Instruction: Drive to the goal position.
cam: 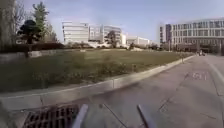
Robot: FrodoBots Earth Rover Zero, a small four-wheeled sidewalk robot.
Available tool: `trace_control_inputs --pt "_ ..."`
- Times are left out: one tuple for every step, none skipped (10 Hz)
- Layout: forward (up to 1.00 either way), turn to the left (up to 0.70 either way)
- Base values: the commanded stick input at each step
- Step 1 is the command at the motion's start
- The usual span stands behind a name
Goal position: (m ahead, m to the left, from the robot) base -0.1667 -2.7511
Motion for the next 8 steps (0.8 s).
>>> trace_control_inputs --pt "0.45 0.0" --pt "0.45 0.0" --pt "0.45 0.0" --pt "0.45 0.0" --pt "0.45 0.0" --pt "0.45 0.0" --pt "0.45 0.0" --pt "0.45 0.0"
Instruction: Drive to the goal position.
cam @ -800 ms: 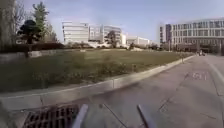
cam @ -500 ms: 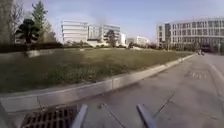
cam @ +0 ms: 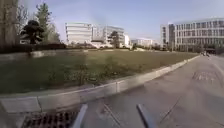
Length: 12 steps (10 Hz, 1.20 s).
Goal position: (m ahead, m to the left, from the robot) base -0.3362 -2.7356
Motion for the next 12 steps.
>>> trace_control_inputs --pt "0.45 0.0" --pt "0.45 0.0" --pt "0.45 0.0" --pt "0.45 0.0" --pt "0.45 0.0" --pt "0.45 0.0" --pt "0.45 0.0" --pt "0.45 0.0" --pt "0.45 0.0" --pt "0.45 0.0" --pt "0.45 0.0" --pt "0.45 0.0"
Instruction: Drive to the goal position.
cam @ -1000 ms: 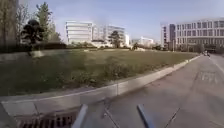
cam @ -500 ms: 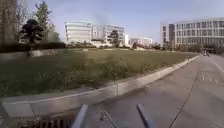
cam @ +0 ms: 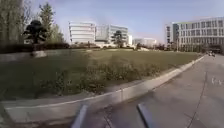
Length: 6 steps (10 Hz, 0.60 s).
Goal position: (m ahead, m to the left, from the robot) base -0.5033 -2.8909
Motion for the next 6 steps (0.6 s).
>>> trace_control_inputs --pt "0.45 0.0" --pt "0.45 0.0" --pt "0.45 0.0" --pt "0.45 0.0" --pt "0.45 0.0" --pt "0.45 0.0"
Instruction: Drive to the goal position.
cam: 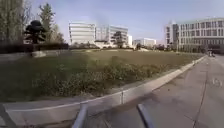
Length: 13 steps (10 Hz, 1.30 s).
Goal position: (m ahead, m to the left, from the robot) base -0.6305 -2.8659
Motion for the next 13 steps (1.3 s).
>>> trace_control_inputs --pt "0.45 0.0" --pt "0.45 0.0" --pt "0.45 0.0" --pt "0.45 0.0" --pt "0.4 0.0" --pt "0.35 0.0" --pt "0.3 0.0" --pt "0.25 0.0" --pt "0.2 0.0" --pt "0.15 0.0" --pt "0.1 0.0" --pt "0.05 0.0" --pt "0.0 0.0"
